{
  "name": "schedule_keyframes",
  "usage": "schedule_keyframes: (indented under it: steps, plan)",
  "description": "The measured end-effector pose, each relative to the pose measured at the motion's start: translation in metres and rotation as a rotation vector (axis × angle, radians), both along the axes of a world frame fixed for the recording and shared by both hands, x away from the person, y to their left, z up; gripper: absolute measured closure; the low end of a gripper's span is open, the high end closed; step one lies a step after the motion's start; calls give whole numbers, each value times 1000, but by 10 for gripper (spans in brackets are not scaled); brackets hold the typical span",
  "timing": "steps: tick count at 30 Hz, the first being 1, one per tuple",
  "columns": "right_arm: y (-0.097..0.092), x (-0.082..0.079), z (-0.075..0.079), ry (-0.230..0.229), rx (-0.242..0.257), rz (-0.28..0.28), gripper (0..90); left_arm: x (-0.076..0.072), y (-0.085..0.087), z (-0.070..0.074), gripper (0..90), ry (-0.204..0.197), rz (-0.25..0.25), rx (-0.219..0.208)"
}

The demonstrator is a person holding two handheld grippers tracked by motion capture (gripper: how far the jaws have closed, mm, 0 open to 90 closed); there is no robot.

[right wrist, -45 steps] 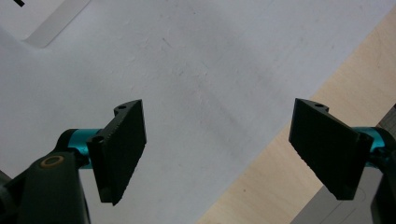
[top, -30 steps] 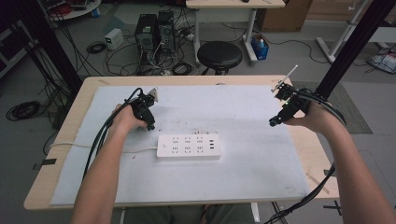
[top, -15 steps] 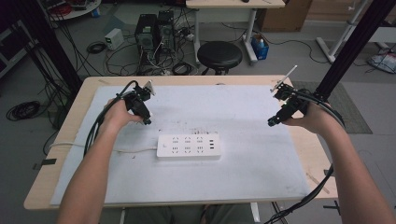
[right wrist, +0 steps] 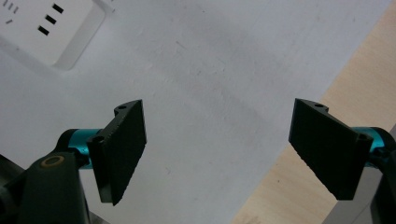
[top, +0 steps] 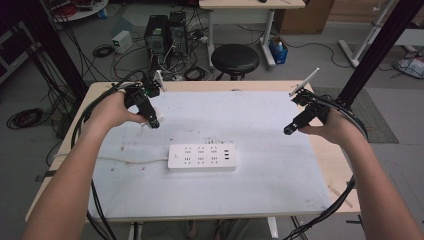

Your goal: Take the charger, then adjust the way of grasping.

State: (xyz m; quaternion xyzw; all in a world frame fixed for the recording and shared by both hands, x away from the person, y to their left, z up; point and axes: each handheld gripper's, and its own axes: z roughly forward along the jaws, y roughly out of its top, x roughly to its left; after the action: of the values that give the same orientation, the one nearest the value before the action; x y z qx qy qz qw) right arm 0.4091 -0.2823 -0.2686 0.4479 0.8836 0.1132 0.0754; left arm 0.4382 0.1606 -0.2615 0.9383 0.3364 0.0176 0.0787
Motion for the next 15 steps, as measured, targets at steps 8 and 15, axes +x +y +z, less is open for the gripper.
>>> schedule_keyframes:
  steps: [8, 15]
  plan:
    - [-5, -4, 6, 20, 44, -73, 186, -4, -9, 6, 425, 5, -46, 2]
    - [-8, -9, 8, 41, 113, -120, 186, -12, -17, 9, 424, -68, -139, -69]
